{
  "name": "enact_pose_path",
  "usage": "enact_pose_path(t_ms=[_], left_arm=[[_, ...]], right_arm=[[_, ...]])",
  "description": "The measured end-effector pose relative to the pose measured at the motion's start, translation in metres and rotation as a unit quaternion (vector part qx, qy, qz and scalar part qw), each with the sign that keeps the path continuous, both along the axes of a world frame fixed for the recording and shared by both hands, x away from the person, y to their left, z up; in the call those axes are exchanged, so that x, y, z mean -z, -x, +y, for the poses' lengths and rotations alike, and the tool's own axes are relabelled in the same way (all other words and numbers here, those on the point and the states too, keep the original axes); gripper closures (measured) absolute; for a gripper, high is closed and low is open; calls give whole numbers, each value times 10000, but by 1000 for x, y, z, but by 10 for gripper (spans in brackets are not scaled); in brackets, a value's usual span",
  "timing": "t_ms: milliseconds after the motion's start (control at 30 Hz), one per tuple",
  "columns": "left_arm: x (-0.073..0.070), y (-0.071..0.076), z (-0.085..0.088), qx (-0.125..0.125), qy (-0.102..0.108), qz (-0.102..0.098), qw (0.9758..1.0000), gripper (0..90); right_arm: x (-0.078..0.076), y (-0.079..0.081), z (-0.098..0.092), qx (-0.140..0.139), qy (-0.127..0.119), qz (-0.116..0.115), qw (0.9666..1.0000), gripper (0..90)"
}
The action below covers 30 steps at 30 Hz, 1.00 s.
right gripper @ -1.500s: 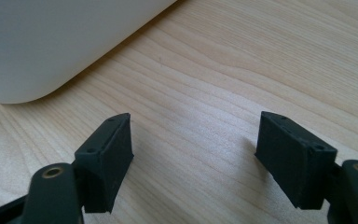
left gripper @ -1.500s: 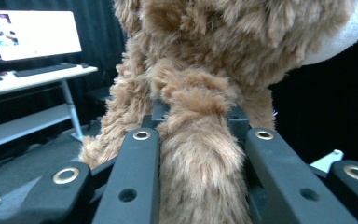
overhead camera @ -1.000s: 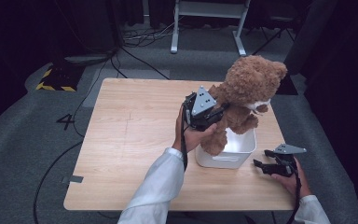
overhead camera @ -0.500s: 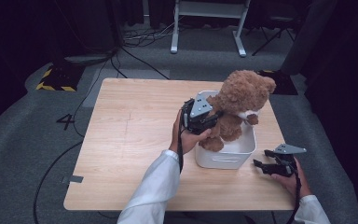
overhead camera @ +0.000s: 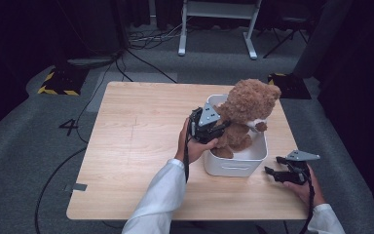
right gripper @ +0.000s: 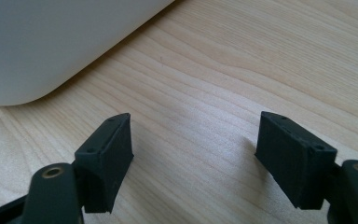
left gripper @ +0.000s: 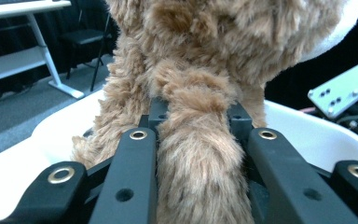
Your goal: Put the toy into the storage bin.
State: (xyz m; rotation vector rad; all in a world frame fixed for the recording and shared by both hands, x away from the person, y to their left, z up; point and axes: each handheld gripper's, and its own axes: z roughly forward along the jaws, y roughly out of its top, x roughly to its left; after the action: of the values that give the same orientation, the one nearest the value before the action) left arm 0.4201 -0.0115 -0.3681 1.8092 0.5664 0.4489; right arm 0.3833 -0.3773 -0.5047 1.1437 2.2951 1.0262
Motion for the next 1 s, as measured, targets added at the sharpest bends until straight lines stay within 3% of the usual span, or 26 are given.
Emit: enact_pose_path(t_ms=[200,367,500,1000], left_arm=[[4,-2,3,30,-83,53,9999,718],[3,0,2,130,-378,45,9992,709],[1,3,-1,214,-477,36,9986,709],[1,5,-8,472,-943,137,9943,706]], right_arm=[[0,0,0,-4,1,-3,10000,269],[0,0,0,-6,0,-2,10000,269],[0,0,0,-1,0,-1,10000,269],[0,0,0,-8,-1,2,10000,269]])
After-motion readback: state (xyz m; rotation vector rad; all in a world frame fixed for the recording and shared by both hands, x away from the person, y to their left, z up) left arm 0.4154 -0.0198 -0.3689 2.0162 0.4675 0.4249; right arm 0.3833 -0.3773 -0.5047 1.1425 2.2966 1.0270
